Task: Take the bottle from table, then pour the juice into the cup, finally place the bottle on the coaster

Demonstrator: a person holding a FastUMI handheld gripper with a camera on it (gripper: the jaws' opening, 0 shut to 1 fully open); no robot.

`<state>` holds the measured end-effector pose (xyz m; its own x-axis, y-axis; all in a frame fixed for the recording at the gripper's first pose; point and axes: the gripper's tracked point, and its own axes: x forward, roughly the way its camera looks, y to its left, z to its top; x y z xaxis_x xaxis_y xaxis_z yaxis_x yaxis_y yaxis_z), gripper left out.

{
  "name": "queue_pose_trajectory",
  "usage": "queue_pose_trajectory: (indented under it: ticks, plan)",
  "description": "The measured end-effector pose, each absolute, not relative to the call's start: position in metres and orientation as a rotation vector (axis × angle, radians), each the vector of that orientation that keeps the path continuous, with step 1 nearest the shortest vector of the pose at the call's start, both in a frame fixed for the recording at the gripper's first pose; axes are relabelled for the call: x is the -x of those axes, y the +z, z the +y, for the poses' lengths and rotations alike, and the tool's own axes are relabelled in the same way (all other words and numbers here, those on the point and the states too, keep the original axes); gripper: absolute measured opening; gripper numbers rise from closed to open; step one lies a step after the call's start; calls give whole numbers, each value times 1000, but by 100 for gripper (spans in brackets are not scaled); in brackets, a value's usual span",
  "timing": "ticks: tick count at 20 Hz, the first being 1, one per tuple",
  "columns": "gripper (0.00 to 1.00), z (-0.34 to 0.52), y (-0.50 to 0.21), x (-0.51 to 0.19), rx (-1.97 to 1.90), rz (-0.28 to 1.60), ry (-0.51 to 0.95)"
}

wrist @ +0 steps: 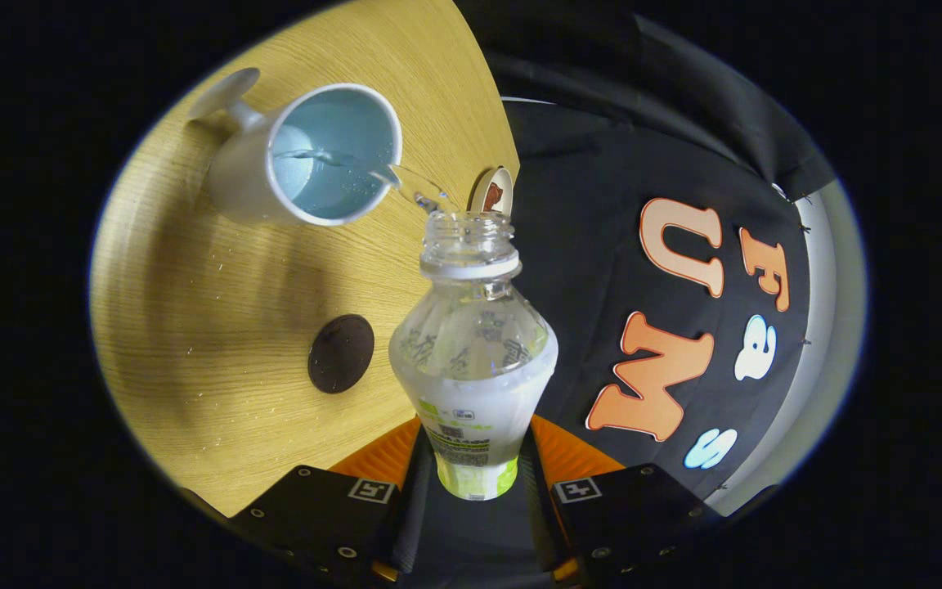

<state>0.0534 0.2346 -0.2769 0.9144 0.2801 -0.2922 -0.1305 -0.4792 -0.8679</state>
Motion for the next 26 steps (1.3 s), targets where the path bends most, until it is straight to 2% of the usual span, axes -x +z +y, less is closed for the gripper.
queue_pose_trajectory:
  ticks: [26]
  plan:
    - [56,248,-264,-63,2173,-194,540]
